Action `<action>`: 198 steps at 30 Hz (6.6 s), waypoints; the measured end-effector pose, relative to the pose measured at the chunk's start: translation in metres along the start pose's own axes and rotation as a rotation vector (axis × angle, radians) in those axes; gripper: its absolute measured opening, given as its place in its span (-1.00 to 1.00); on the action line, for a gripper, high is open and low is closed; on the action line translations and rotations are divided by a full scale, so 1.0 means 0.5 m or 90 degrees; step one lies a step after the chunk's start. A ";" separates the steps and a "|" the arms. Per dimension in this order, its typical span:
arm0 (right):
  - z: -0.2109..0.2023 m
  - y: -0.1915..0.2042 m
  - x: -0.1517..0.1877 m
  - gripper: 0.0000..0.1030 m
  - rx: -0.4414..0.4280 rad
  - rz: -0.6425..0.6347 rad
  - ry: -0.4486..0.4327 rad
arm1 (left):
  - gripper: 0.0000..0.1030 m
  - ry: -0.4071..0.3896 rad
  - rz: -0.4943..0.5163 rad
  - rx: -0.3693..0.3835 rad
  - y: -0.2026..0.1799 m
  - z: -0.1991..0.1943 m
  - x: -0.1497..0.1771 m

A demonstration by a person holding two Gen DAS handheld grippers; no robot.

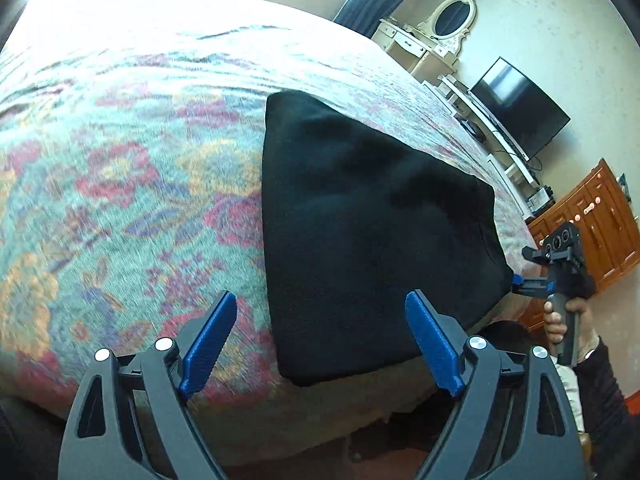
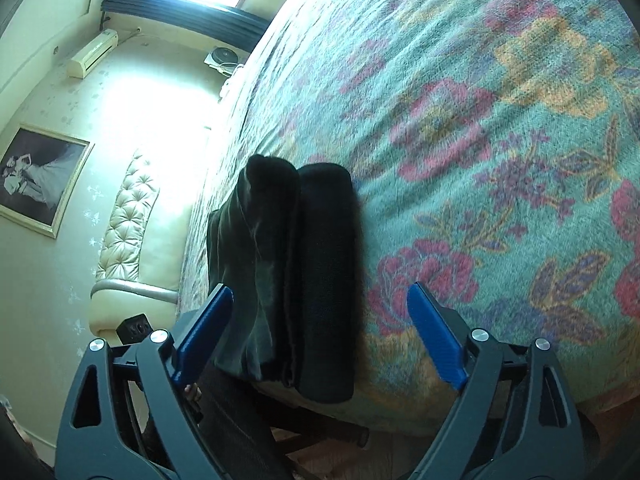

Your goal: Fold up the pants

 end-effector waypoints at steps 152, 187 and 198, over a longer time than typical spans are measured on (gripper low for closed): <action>0.509 0.212 -0.323 -0.09 -0.099 -0.012 0.081 | 0.05 0.004 -0.148 0.012 0.436 0.159 -0.462; 0.423 0.241 -0.039 0.74 -0.036 -0.045 0.081 | 0.67 -0.040 -0.234 0.208 0.374 0.005 -0.135; 0.438 0.248 -0.023 0.15 0.011 -0.054 0.078 | 0.69 -0.085 -0.201 0.158 0.357 0.020 -0.123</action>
Point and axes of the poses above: each gripper's, at about its wrist camera, not at the fingertips, and z roughly the way its jaws point, y to its left, x to its underside, the point moved 4 cm from there along z, roughly the way its jaws point, and after that the axes turned 7 degrees about y, right-handed, at the moved point
